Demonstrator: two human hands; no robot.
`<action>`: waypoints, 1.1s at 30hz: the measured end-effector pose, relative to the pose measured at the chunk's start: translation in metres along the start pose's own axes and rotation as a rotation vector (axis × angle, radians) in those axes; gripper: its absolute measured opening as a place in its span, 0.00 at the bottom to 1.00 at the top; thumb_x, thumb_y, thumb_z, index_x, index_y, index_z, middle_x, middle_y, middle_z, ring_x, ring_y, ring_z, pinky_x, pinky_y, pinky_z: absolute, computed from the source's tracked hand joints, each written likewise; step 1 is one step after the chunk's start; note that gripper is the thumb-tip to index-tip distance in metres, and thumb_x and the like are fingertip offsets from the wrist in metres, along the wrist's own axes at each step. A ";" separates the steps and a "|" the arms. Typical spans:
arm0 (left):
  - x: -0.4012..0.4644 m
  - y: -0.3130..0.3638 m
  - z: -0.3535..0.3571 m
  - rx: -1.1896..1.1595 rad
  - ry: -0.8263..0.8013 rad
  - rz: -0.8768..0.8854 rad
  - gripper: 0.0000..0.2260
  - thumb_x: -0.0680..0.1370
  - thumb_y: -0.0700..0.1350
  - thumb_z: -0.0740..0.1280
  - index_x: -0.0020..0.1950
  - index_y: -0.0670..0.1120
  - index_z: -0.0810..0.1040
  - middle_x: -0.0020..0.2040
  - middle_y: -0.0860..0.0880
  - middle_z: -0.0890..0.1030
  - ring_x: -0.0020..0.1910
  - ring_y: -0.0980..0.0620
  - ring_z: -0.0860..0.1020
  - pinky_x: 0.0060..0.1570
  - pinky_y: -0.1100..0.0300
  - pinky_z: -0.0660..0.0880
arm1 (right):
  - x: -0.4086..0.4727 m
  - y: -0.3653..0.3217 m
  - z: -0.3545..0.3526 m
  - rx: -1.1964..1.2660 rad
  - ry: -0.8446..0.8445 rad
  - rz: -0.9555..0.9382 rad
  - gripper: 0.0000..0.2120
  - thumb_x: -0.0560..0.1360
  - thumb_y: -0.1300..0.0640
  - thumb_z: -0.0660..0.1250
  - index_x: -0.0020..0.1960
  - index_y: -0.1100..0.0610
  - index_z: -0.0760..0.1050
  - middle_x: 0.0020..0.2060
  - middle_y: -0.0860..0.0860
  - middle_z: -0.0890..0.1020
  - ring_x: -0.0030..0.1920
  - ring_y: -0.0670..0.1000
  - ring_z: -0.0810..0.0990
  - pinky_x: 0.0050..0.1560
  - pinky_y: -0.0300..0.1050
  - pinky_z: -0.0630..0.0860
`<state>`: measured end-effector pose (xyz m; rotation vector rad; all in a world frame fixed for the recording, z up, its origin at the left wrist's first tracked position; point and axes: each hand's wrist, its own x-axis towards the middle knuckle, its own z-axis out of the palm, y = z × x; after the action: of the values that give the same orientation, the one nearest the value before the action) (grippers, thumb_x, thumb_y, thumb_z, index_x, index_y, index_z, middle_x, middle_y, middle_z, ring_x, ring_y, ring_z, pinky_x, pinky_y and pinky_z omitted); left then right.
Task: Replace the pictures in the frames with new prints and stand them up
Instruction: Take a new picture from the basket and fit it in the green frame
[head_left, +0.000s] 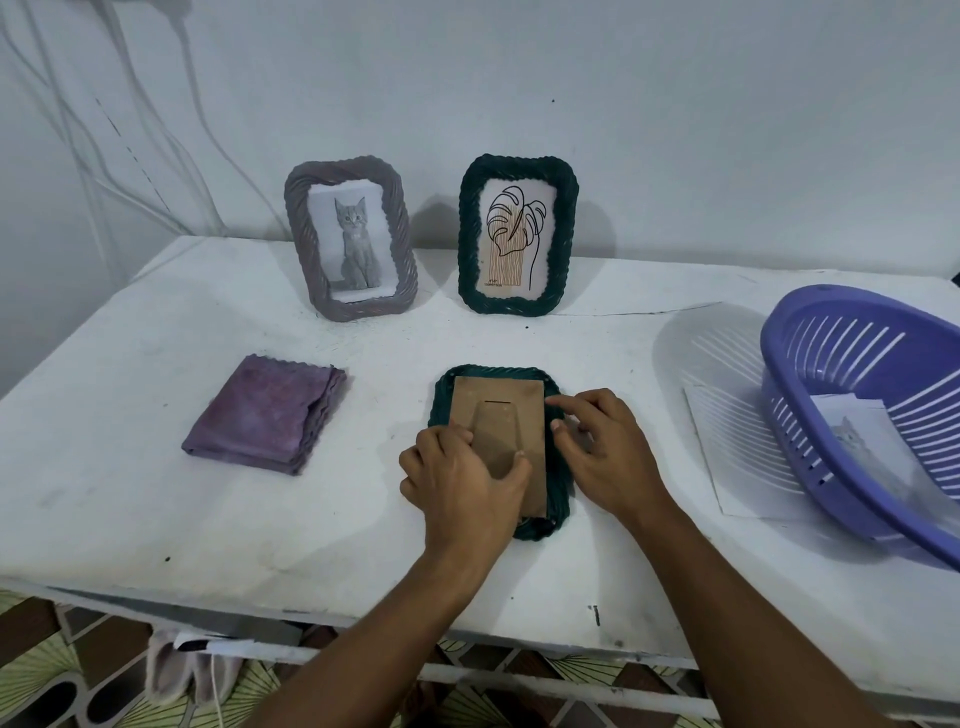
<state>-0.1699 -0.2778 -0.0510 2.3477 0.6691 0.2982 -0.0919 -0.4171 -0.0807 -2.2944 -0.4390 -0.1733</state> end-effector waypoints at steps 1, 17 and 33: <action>0.001 0.000 0.000 0.000 -0.001 -0.003 0.23 0.70 0.58 0.70 0.58 0.45 0.72 0.58 0.48 0.70 0.60 0.47 0.64 0.55 0.54 0.64 | 0.000 0.001 0.000 -0.005 -0.002 -0.002 0.13 0.77 0.53 0.64 0.60 0.49 0.77 0.48 0.44 0.73 0.51 0.45 0.72 0.52 0.38 0.71; 0.001 0.002 0.004 0.054 -0.025 -0.027 0.24 0.70 0.58 0.69 0.59 0.44 0.71 0.59 0.46 0.70 0.60 0.46 0.64 0.56 0.53 0.63 | 0.001 0.001 0.001 -0.024 -0.006 -0.019 0.12 0.77 0.54 0.64 0.60 0.48 0.77 0.48 0.44 0.73 0.51 0.46 0.71 0.52 0.39 0.70; 0.032 -0.014 -0.037 -0.018 -0.187 0.093 0.12 0.76 0.53 0.66 0.55 0.47 0.76 0.53 0.48 0.73 0.57 0.48 0.71 0.55 0.56 0.71 | 0.002 0.000 0.000 -0.016 -0.007 0.013 0.13 0.75 0.50 0.67 0.59 0.48 0.78 0.49 0.44 0.73 0.50 0.44 0.71 0.52 0.39 0.70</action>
<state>-0.1629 -0.2314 -0.0317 2.3577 0.4665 0.1227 -0.0901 -0.4164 -0.0805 -2.3136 -0.4271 -0.1627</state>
